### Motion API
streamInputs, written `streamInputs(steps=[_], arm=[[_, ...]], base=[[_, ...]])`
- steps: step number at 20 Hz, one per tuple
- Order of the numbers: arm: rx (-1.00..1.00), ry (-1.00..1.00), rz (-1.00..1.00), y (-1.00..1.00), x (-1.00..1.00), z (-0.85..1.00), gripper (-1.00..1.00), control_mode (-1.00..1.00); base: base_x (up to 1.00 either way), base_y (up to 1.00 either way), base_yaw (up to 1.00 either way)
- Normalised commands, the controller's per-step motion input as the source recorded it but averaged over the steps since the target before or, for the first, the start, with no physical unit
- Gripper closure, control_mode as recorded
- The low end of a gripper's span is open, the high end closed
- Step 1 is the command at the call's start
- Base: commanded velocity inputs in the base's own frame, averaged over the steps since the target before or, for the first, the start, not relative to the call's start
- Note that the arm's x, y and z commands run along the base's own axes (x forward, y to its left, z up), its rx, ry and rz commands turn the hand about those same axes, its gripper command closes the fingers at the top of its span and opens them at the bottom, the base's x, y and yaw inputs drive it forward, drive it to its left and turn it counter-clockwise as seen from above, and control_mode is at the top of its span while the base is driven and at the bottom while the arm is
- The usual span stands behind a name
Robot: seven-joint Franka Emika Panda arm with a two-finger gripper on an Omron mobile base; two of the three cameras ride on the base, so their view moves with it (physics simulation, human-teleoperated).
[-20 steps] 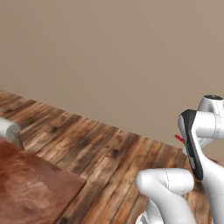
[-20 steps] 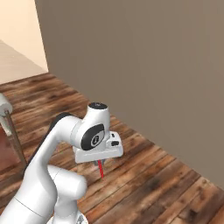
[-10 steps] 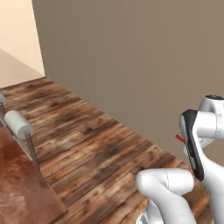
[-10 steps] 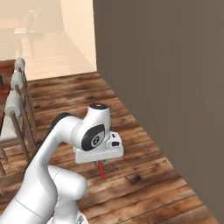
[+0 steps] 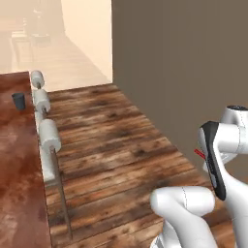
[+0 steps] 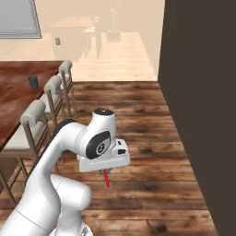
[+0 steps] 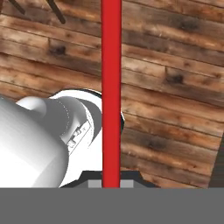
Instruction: Take a straw from the drawer in front and place it inside the glass cup on the dining counter.
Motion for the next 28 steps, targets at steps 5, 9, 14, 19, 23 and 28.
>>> streamInputs(steps=[5, 9, 14, 19, 23, 28], arm=[[0.0, 0.0, 0.0, 0.0, 0.0, 0.0, 1.0, 1.0], [0.0, 0.0, 0.0, 0.0, 0.0, 0.0, 1.0, 1.0], [0.0, 0.0, 0.0, 0.0, 0.0, 0.0, 1.0, 1.0], [0.0, 0.0, 0.0, 0.0, 0.0, 0.0, 1.0, 1.0], [0.0, 0.0, 0.0, 0.0, 0.0, 0.0, 1.0, 1.0], [0.0, 0.0, 0.0, 0.0, 0.0, 0.0, 1.0, 1.0]], base=[[0.78, -0.39, 0.58], [0.76, -0.37, 0.58], [0.73, -0.43, 0.57], [0.65, -0.51, 0.55], [0.51, -0.62, 0.53], [0.34, -0.66, 0.51]])
